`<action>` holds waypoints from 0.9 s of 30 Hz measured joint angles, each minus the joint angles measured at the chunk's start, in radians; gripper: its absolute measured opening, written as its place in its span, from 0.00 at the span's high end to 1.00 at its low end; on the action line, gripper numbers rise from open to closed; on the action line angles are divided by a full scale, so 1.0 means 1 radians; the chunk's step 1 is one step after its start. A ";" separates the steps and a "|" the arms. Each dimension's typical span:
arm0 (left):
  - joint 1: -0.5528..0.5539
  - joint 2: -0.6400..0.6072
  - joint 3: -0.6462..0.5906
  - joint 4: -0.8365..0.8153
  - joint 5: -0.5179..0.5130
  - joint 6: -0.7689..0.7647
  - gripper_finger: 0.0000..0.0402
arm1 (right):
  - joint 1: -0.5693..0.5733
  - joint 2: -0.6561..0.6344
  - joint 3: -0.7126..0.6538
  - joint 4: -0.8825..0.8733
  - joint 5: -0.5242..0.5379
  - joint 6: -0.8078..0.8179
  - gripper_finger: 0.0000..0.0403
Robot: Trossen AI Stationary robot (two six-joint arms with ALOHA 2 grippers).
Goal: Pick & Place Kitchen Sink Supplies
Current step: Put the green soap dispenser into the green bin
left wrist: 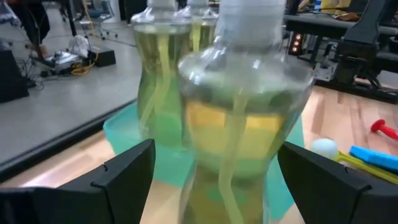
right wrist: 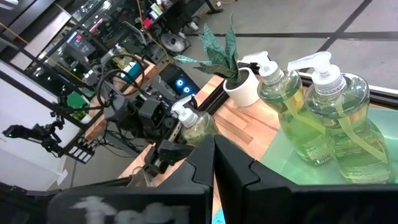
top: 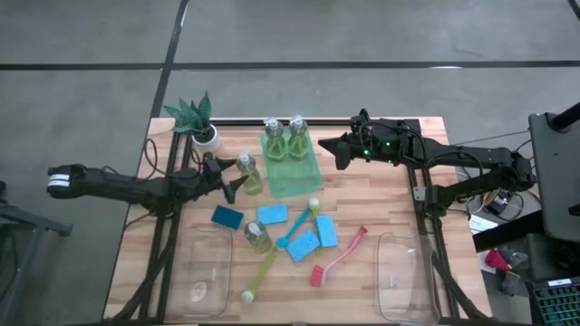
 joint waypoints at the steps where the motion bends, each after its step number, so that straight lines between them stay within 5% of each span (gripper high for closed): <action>1: 0.003 0.015 0.008 0.001 0.007 0.001 0.18 | 0.000 0.000 0.000 0.000 0.000 0.000 0.98; 14: 0.006 0.194 0.102 0.068 0.046 -0.027 0.18 | 0.000 0.000 0.000 -0.022 0.000 -0.001 0.98; 27: 0.005 0.185 0.131 0.066 0.027 -0.050 0.30 | 0.000 0.000 0.000 -0.021 -0.001 0.003 0.98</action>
